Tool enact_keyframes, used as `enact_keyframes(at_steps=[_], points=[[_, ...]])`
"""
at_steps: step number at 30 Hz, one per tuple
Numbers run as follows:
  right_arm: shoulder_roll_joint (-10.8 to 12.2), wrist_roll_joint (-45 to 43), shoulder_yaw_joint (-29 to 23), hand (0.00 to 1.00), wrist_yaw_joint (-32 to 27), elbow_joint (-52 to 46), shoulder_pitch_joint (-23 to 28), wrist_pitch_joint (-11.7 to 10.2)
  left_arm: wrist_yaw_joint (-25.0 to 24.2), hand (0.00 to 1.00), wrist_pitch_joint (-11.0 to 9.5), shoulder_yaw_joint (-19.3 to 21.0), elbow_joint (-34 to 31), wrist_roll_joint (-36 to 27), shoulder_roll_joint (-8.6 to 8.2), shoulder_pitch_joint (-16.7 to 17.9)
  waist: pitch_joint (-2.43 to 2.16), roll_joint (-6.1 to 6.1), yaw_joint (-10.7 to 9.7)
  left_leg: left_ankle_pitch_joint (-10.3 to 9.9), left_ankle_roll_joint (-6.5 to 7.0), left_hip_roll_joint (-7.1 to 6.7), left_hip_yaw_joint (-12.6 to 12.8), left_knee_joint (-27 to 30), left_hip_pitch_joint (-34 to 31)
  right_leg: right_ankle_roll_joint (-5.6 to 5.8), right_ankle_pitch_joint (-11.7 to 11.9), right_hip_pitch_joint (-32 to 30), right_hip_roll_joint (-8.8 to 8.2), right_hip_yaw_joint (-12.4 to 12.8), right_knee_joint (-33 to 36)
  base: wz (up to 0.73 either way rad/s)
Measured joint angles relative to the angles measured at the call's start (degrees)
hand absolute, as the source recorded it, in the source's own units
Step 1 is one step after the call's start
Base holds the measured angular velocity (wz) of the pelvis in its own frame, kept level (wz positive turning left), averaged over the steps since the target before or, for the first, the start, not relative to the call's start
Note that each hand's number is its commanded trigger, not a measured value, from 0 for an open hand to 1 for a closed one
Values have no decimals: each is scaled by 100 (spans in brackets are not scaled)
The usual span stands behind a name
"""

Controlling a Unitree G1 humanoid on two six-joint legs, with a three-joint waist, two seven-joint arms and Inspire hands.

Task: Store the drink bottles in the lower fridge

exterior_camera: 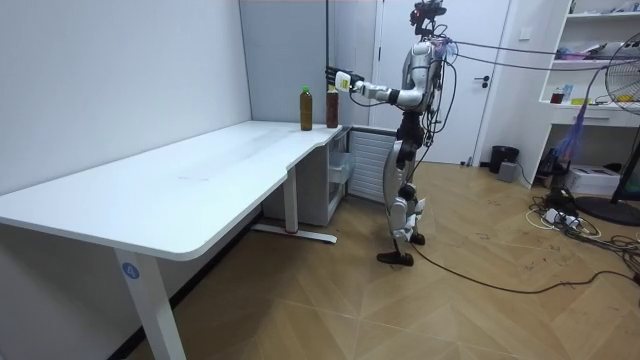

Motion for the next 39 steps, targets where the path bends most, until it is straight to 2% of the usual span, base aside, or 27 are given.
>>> enact_keyframes(at_steps=[10, 16, 17, 21, 23, 27, 39], points=[[-9, -6, -7, 0, -11, 0, 7, -1, -13, 0, -24, 14, 66, -216, 0, 0, 6, 12, 4, 1, 0, 0, 32, -63, 50, 0, 0, 3, -2, 20, -7, 0], [-3, -64, -15, 0, -122, -5, 18, -3, 0, 0, -158, 53, 205, -194, -1, 0, 9, 9, 8, 1, 0, 1, 44, -83, 69, 0, 0, 1, -3, 28, -8, 0], [-4, -80, -15, 0, -130, -5, 19, -1, 8, 0, -147, 86, 212, -148, -1, 0, 12, 2, 12, 1, 0, 5, 50, -79, 65, 0, 0, -7, -4, 28, -7, 0], [-3, -82, -16, 0, -138, -21, 40, 4, 179, 0, 108, 105, 522, 58, 11, 5, 31, -26, 6, 0, 0, 10, 52, -64, 40, 0, 0, -20, -3, 28, -7, 0], [-4, -144, -17, 0, -123, -38, 39, 26, 220, 0, 178, 123, 522, 63, 11, 4, 23, -31, 4, -1, -1, 15, 55, -55, -6, 0, 0, -63, -1, 31, 0, 0], [-4, -276, -17, 0, -85, -50, 37, 35, 221, 0, 177, 235, 510, 36, 13, 3, 18, -35, -4, 0, -1, 23, 87, -61, -18, 0, 0, -98, -1, 49, 9, -2], [20, -292, -4, 0, -2, -34, 47, -29, 226, 0, 121, 232, 239, 18, 12, 3, 11, -68, 3, 1, -3, 27, 95, -62, -7, 0, 0, -95, 1, 52, 3, 0]])
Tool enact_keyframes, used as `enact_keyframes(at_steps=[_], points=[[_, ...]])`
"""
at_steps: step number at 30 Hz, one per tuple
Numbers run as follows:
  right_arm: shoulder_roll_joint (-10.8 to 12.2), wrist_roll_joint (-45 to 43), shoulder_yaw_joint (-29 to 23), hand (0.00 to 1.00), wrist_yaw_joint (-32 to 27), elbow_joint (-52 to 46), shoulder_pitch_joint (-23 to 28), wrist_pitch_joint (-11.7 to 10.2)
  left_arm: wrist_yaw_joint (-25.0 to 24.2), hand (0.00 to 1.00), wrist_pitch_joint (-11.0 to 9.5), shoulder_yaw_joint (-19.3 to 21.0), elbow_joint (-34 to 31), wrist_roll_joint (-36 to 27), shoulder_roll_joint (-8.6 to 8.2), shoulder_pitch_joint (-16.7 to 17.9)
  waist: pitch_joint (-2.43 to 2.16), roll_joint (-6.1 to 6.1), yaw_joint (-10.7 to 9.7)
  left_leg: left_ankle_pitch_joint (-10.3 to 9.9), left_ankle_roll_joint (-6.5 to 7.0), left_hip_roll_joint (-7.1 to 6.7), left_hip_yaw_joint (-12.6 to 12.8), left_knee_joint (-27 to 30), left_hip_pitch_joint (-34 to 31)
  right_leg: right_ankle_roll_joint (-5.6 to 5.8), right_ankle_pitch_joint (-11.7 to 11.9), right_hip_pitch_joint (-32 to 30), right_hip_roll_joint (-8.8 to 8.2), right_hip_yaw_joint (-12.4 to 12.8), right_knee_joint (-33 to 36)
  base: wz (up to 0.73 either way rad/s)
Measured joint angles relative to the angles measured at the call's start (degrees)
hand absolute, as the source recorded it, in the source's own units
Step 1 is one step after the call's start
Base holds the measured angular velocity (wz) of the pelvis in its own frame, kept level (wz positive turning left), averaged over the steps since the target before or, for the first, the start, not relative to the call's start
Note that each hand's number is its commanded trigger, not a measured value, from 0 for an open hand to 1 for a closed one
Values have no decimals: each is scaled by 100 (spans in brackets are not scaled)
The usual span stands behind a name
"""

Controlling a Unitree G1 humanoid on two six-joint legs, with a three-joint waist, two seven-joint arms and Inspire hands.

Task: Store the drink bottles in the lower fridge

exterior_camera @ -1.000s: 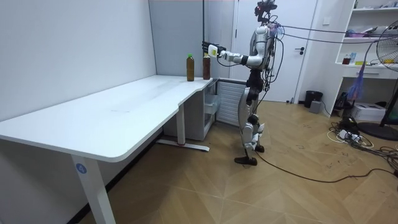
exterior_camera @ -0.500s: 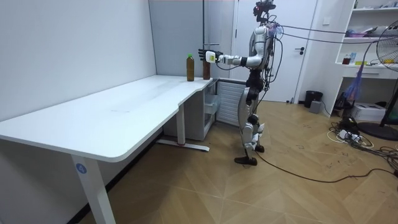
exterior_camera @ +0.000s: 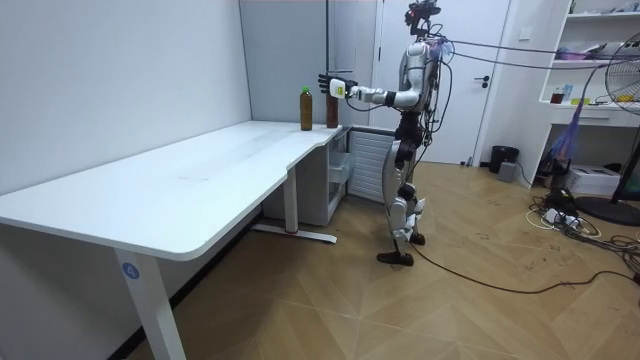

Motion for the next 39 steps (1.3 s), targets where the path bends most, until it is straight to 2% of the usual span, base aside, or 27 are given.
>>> enact_keyframes(at_steps=[16, 19, 21, 29, 34, 39], points=[[12, -19, -2, 0, -5, 3, 5, 0, 31, 0, -1, 0, 33, 175, 15, 1, 3, -15, 8, 0, 0, 3, 3, 15, -4, 0, 0, 5, 0, -7, 11, 0], [11, -27, -2, 0, -19, 3, 1, 1, 35, 0, 2, 0, 60, 622, 15, 1, 5, -5, 9, 0, 0, 7, 4, 14, -10, 0, 0, 4, 5, -2, 10, 0], [10, -27, -1, 0, -74, 3, 0, 0, 31, 0, 5, 0, 64, 791, 15, 1, 8, 8, 10, 0, 0, 9, 4, 13, -17, -1, 0, 1, 7, -2, 10, 0], [-10, -27, -4, 0, -133, 3, -3, -1, 23, 0, 5, -5, 64, 784, 14, 1, 12, 70, -6, -1, 0, 10, 44, 6, 10, -2, 1, 5, 6, 45, 8, -1], [-21, -27, -5, 0, -152, -6, -6, -3, 27, 0, 4, -5, 105, 779, 15, 1, 31, 109, -4, -1, 0, 18, 113, 0, 45, -4, 3, 6, 6, 115, 5, -7], [-44, -29, -14, 0, -224, -15, -16, -8, 27, 0, 55, -3, 495, 778, 14, -14, 49, 188, -45, -1, 0, 30, 168, -11, 56, -7, 6, -5, 11, 153, 5, -3]])
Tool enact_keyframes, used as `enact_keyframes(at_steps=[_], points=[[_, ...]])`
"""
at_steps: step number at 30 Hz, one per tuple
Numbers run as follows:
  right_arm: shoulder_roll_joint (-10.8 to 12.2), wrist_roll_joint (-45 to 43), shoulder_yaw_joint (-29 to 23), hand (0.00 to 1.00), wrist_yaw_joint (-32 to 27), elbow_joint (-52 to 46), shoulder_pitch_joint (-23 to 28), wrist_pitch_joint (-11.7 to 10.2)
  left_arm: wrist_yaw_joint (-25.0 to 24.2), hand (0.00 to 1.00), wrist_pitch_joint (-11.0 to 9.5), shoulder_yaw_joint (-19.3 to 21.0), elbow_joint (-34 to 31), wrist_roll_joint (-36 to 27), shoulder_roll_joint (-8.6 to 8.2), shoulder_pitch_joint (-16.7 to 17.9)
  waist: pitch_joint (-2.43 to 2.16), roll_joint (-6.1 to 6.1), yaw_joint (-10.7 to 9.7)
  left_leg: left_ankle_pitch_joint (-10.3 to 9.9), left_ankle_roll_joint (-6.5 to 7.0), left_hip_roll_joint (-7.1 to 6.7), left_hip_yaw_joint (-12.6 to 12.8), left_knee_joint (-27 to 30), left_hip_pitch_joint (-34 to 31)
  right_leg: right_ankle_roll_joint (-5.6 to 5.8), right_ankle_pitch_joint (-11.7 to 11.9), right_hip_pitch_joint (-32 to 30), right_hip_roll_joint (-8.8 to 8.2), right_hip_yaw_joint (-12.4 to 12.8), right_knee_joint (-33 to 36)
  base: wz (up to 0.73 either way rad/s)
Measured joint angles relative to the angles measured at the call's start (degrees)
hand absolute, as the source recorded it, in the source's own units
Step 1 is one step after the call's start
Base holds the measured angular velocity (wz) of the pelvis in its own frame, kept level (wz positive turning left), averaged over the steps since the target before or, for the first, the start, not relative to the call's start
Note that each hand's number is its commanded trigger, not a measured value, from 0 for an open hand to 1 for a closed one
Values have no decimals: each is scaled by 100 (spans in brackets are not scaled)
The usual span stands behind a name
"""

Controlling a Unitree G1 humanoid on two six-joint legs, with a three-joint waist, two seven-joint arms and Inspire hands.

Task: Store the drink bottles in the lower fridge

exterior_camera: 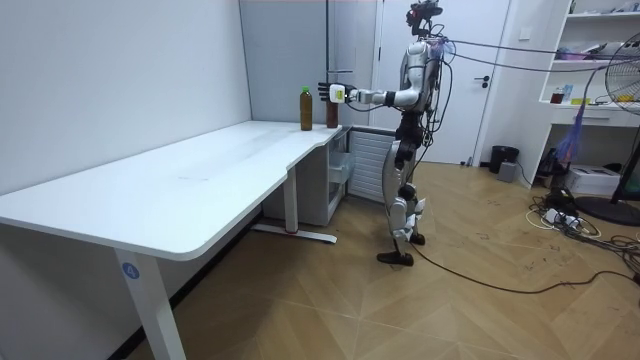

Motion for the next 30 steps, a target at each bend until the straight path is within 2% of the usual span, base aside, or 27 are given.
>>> enact_keyframes(at_steps=[4, 10, 21, 28, 29, 30], points=[[-10, -4, 7, 0, 8, 0, -6, 3, -6, 0, 27, 0, 121, -111, 0, -62, 5, -5, -66, 0, 0, -1, -8, -1, -17, 1, 2, -3, 3, -5, -2, 2], [-23, -151, 5, 0, 28, -20, -39, 29, 89, 0, 43, -3, 538, -124, 6, -374, -5, 7, -153, 1, 1, -2, 2, 4, -59, 4, 9, -33, 4, 14, -2, -1], [-17, -443, 4, 0, 37, -20, -34, 95, 84, 0, 115, -2, 540, -274, 34, -530, -43, -47, -169, 1, 1, -3, 6, 3, -79, 4, 12, -82, 3, 19, -2, 0], [-19, -940, 8, 0, 27, -19, -43, 211, 78, 0, 126, -4, 580, -325, 40, -597, -36, -63, -187, 2, 2, -3, 7, 7, -69, 4, 16, -63, 0, 11, -1, 0], [-19, -1035, 10, 0, 24, -16, -40, 211, 82, 32, 126, -4, 635, -326, 40, -630, -37, -61, -194, 2, 3, -3, 7, 7, -52, 4, 16, -49, -1, 11, -1, 0], [-19, -1102, 16, 0, 15, -7, -44, 212, 89, 56, 126, -5, 676, -333, 40, -659, -37, -60, -214, 2, 2, -3, 7, 12, -45, 4, 16, -28, -1, 1, -3, 0]])
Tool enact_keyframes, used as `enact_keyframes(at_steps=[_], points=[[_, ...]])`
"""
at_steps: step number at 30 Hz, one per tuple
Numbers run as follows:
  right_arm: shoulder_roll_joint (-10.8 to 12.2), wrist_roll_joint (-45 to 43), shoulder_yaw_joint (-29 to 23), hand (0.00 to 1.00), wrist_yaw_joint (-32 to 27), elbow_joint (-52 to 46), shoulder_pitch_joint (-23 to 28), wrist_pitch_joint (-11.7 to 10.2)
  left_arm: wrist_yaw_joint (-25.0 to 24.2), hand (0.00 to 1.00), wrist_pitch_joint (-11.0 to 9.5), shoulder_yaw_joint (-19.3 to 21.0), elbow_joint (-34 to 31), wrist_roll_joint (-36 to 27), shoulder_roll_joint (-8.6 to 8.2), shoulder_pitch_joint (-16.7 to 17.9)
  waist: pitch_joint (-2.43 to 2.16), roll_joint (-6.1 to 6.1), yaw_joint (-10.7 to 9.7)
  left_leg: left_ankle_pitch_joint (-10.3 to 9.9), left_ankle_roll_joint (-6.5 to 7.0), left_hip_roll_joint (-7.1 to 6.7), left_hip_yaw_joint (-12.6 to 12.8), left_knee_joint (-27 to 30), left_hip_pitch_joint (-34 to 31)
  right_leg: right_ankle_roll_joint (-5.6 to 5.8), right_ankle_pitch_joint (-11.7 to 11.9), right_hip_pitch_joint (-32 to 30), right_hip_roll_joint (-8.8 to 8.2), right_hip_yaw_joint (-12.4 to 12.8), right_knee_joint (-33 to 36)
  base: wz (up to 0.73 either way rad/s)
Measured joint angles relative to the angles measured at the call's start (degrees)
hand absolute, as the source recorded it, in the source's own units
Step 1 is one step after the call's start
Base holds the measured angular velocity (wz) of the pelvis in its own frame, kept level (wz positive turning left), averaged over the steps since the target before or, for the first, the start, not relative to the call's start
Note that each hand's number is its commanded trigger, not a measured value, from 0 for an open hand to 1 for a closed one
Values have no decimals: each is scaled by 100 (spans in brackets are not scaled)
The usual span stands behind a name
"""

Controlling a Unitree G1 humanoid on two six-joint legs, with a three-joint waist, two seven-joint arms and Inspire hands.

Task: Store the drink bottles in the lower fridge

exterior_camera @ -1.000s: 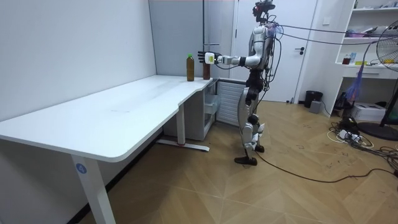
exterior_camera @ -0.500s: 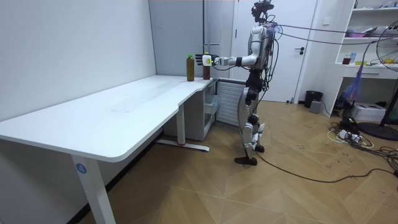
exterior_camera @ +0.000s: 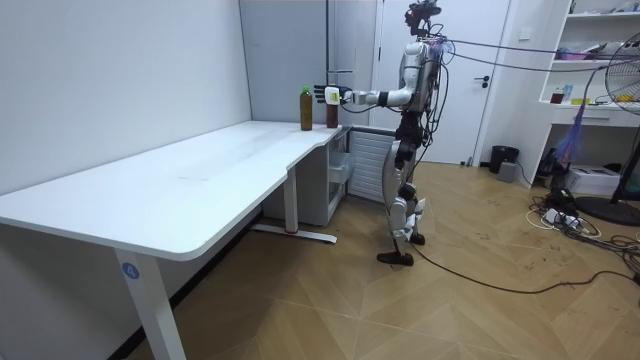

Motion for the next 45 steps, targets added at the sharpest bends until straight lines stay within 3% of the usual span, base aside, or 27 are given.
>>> enact_keyframes(at_steps=[2, 14, 16, 18, 21, 27, 33, 45], points=[[1, -48, -1, 0, -17, 16, 4, 15, 9, 100, -3, 2, 59, -1, 0, -19, 11, -17, -36, 0, 0, -1, 2, 1, 16, 0, 0, 14, -1, -1, 0, 0], [19, -696, 55, 0, -31, 26, 53, 259, 80, 100, 0, -9, 594, 124, 5, -279, 2, 27, -65, 0, 0, 1, 18, -8, 53, 1, 1, 18, 3, 89, 7, -1], [24, -695, 56, 0, -51, 25, 40, 315, 98, 100, 76, -74, 669, 141, 8, -279, 28, 45, -74, 0, 1, 0, 14, -11, 37, 1, 1, 3, 3, 87, 6, 0], [38, -701, 54, 0, -73, 26, 15, 359, 109, 100, 260, -244, 692, 247, 20, -278, 26, 57, -71, 0, 1, 1, 5, -6, -41, 1, 1, -71, 4, 60, 13, 0], [49, -702, 55, 0, -119, 29, 0, 369, 123, 100, 351, -357, 691, 336, 34, -279, 27, 60, -109, 0, 1, -1, 6, -4, -85, 1, 2, -115, 3, 51, 12, 0], [49, -714, 153, 0, -125, 22, -21, 377, 129, 100, 353, -432, 695, 328, 156, -279, 19, 74, -190, 1, 1, -4, 8, -26, -93, 1, 1, -145, 0, 64, -7, -1], [52, -863, 242, 0, -161, -30, -55, 491, 41, 100, 385, -498, 695, 320, 161, -279, 20, 73, -207, 1, 1, -6, 10, -45, -96, 1, 2, -154, 0, 62, -13, 0], [47, -597, 448, 0, -106, -253, -279, 478, -48, 100, 392, -754, 577, 337, 139, -310, 21, 65, -182, 2, 2, 1, 4, 26, -230, 2, 2, -241, -7, -5, 26, 2]])
